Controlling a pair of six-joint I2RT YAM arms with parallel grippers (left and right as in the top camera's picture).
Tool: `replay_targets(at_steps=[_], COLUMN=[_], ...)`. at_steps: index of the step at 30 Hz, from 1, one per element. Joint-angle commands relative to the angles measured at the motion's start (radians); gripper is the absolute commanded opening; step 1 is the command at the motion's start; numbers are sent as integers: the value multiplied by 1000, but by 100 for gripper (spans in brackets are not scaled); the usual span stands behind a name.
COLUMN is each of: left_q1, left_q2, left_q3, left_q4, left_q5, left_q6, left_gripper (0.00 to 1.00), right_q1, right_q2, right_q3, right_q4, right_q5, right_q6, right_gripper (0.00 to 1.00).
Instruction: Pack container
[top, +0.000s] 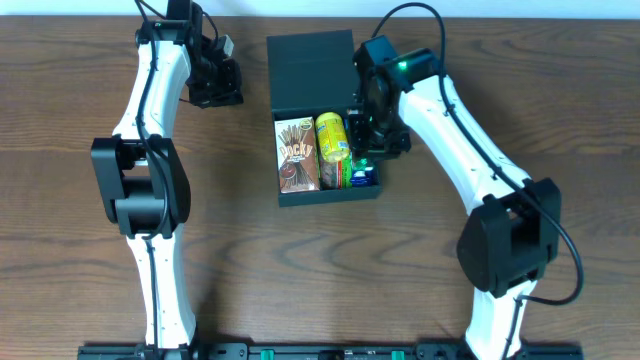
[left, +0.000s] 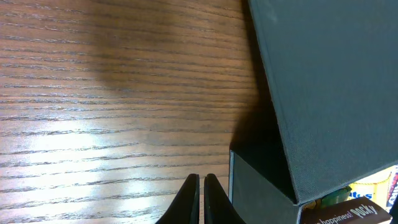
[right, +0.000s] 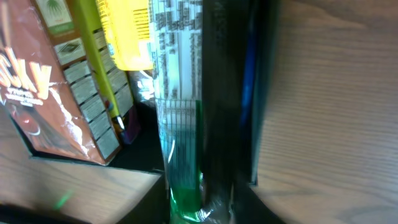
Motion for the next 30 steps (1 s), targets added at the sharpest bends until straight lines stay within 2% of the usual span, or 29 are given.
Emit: replay_targets(at_steps=[1, 2, 11, 15, 17, 19, 24, 26, 30], left_q1=[1, 1, 1, 1, 1, 1, 1, 1, 0], left_q2=[3, 3, 3, 3, 3, 3, 3, 3, 4], left_q3=[4, 4, 4, 4, 4, 4, 4, 4, 4], left_q4=[-6, -6, 8, 8, 10, 14, 94, 129, 156], left_q5=[-3, -3, -2, 1, 1, 7, 120, 132, 89], left_q6=[-11, -11, -11, -11, -11, -11, -25, -84, -225], left_gripper=[6, 6, 6, 6, 6, 6, 6, 6, 6], right_q1=[18, 18, -26, -83, -114, -149, -247, -281, -346], right_q2=[-7, -7, -8, -8, -8, -8, -6, 3, 79], right_q3=[-7, -7, -7, -7, -7, -7, -7, -7, -7], right_q4=[11, 16, 74, 118, 148, 192, 383, 451, 539], right_q5=[-4, -4, 43, 49, 50, 71, 43, -32, -206], right_q6=[16, 16, 14, -60, -95, -101, -147, -202, -220], right_gripper=[71, 77, 76, 75, 59, 3, 1, 1, 1])
